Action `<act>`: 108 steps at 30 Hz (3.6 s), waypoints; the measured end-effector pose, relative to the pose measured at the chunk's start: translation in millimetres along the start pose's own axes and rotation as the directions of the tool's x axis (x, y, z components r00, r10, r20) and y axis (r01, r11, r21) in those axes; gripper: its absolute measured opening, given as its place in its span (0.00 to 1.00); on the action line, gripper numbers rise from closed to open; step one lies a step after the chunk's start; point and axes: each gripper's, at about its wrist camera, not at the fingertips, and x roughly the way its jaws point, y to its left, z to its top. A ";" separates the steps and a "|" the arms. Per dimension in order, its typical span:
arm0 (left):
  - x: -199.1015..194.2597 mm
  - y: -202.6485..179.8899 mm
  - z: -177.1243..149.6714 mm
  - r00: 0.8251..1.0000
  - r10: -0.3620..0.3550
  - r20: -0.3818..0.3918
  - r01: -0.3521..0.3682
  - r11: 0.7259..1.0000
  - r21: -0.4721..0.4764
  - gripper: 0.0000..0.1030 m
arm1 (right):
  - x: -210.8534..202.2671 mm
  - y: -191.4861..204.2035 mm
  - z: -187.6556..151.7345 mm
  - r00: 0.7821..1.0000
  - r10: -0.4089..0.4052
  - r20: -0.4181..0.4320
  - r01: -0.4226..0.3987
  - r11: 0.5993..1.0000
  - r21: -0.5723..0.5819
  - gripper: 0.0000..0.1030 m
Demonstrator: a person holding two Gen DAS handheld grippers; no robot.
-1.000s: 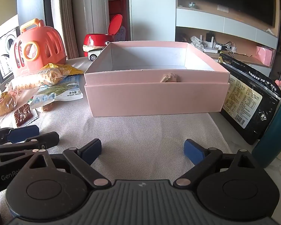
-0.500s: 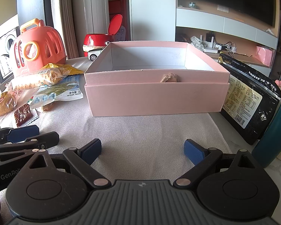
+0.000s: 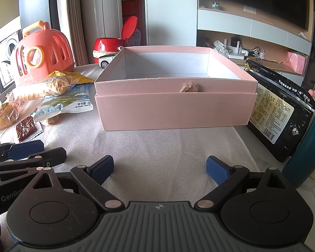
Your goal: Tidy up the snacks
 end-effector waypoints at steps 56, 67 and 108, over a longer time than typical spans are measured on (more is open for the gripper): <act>-86.2 127.9 18.4 0.998 0.047 -0.030 -0.053 0.970 -0.237 0.41 | -3.7 -9.5 9.6 0.987 0.108 -0.117 -0.120 0.988 -0.100 0.96; -77.0 149.1 -9.5 0.994 -0.018 -0.110 -0.007 0.974 -0.227 0.43 | 5.5 -4.9 19.1 0.976 0.122 -0.183 -0.151 0.976 -0.154 1.00; -70.2 116.2 -12.9 0.986 -0.105 -0.130 0.104 0.994 -0.016 0.62 | 0.0 111.6 23.8 0.942 0.286 -0.175 -0.332 0.865 -0.376 0.37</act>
